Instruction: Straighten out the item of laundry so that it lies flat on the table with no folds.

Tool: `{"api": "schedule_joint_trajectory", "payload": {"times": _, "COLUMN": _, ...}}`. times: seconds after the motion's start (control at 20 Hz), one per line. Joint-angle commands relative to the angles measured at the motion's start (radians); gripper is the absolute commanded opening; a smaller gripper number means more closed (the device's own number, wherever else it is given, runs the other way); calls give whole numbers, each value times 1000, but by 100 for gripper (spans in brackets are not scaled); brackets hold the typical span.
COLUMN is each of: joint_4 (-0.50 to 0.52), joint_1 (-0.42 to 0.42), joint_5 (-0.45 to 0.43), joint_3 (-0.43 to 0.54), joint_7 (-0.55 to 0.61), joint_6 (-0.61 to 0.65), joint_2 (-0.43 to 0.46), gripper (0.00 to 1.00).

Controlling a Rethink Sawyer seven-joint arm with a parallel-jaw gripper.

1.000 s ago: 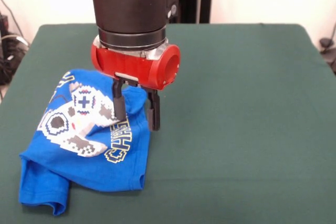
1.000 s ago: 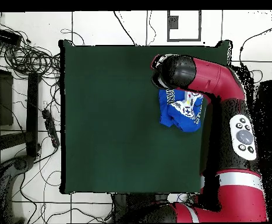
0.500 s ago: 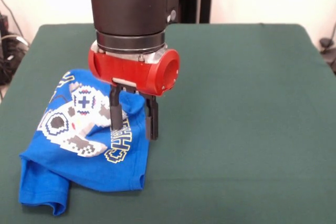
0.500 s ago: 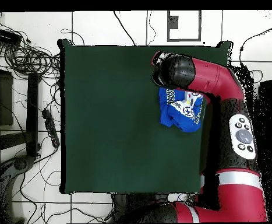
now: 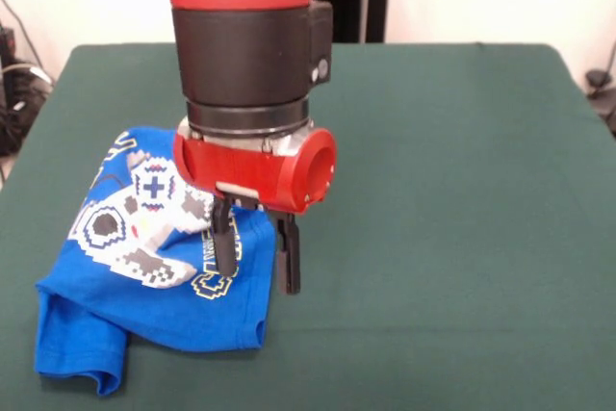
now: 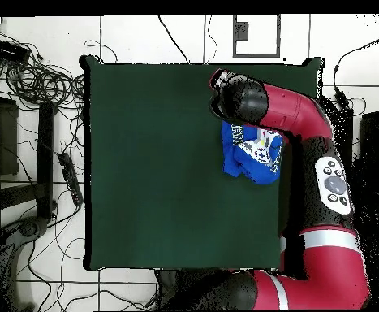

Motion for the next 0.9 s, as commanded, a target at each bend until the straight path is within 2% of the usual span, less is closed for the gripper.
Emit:
{"api": "schedule_joint_trajectory", "payload": {"times": 0.05, "joint_4": 69, "joint_1": 22, "joint_5": -12, "joint_3": 122, "joint_7": -43, "joint_6": -35, "joint_2": 36, "gripper": 100}}
{"api": "schedule_joint_trajectory", "payload": {"times": 0.65, "joint_4": 57, "joint_1": 6, "joint_5": -11, "joint_3": 149, "joint_7": -71, "joint_6": -23, "joint_2": 61, "gripper": 100}}
{"api": "schedule_joint_trajectory", "payload": {"times": 0.9, "joint_4": -19, "joint_1": 37, "joint_5": -52, "joint_3": 94, "joint_7": -81, "joint_6": 18, "joint_2": 102, "gripper": 100}}
